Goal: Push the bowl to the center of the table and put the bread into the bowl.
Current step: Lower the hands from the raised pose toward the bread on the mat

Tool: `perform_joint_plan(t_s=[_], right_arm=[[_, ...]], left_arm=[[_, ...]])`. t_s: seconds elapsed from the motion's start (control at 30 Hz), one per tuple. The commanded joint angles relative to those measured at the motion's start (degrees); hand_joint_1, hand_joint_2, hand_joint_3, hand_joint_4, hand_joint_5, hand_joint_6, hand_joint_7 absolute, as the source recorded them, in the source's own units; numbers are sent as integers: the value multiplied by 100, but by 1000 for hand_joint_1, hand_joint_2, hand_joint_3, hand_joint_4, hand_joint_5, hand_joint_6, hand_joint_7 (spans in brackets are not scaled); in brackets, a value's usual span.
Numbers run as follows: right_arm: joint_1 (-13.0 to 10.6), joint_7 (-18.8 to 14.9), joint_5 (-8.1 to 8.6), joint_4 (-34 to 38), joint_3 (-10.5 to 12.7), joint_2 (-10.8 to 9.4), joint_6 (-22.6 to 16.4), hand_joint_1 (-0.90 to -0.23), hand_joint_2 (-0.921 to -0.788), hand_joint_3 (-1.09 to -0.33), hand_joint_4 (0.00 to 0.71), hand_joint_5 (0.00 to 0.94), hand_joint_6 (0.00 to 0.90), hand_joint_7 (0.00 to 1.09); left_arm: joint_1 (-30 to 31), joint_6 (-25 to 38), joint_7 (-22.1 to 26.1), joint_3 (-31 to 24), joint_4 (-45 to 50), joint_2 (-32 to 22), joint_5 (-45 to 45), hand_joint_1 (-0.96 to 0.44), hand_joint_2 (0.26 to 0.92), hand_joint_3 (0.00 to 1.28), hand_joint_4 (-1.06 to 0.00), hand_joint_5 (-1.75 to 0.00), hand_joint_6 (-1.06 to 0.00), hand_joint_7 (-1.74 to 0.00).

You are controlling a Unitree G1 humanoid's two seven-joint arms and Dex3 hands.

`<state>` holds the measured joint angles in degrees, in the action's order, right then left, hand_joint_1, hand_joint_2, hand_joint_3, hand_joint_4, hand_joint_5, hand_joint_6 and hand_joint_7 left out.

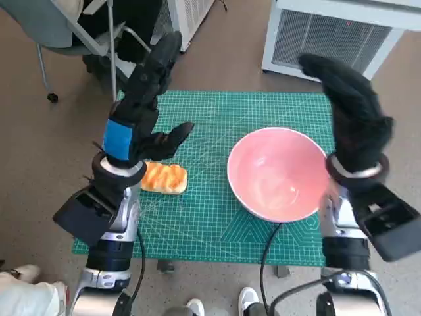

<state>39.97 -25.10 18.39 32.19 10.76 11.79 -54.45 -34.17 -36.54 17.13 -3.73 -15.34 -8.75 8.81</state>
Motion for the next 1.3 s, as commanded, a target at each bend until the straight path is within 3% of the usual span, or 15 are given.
perform_joint_plan(t_s=[0.03, 0.1, 0.27, 0.4, 0.57, 0.7, 0.97, 1.17, 1.3], right_arm=[[-301, 12, 121, 541, 320, 113, -201, -583, -921, -817, 219, 40, -1, 549], [-390, 184, 34, 734, 463, 125, -296, -583, -921, -811, 223, 42, -1, 559], [-687, 871, -535, 1137, 756, 163, -541, -569, -921, -825, 229, 45, -1, 570], [-941, 1398, -883, 1350, 900, 165, -571, -534, -921, -868, 226, 44, -1, 563], [-1211, 1901, -1094, 1620, 1008, 110, -556, -502, -921, -929, 216, 41, -1, 537], [-1306, 2098, -1043, 1993, 1039, 58, -509, -496, -921, -961, 210, 40, -1, 511], [-1259, 2091, -789, 2643, 1038, -204, -304, -509, -921, -993, 191, 33, -1, 470], [-1069, 1886, -665, 3137, 1061, -352, -139, -535, -921, -969, 193, 35, -1, 461], [-880, 1554, -433, 3552, 1191, -398, 104, -550, -921, -933, 186, 30, -1, 465]], left_arm=[[111, -12, 47, -68, 63, -31, 131, -554, 921, 327, -202, -5, -321, -9], [153, 16, 61, -80, 104, -34, 176, -548, 921, 323, -202, -4, -326, -11], [246, 62, 72, -106, 182, -26, 229, -541, 921, 314, -196, -1, -335, -14], [281, 81, 47, -126, 206, -20, 216, -552, 921, 310, -195, 0, -337, -14], [317, 116, 8, -161, 248, -28, 190, -560, 921, 309, -194, 0, -338, -13], [332, 149, -26, -195, 277, -33, 172, -562, 921, 308, -187, 0, -333, -10], [358, 196, -86, -220, 296, -26, 130, -566, 921, 308, -179, 0, -328, -6], [388, 246, -105, -208, 344, -26, 115, -572, 921, 309, -178, 0, -332, -8], [393, 257, -85, -223, 341, -43, 137, -575, 921, 308, -171, 0, -335, -9]])
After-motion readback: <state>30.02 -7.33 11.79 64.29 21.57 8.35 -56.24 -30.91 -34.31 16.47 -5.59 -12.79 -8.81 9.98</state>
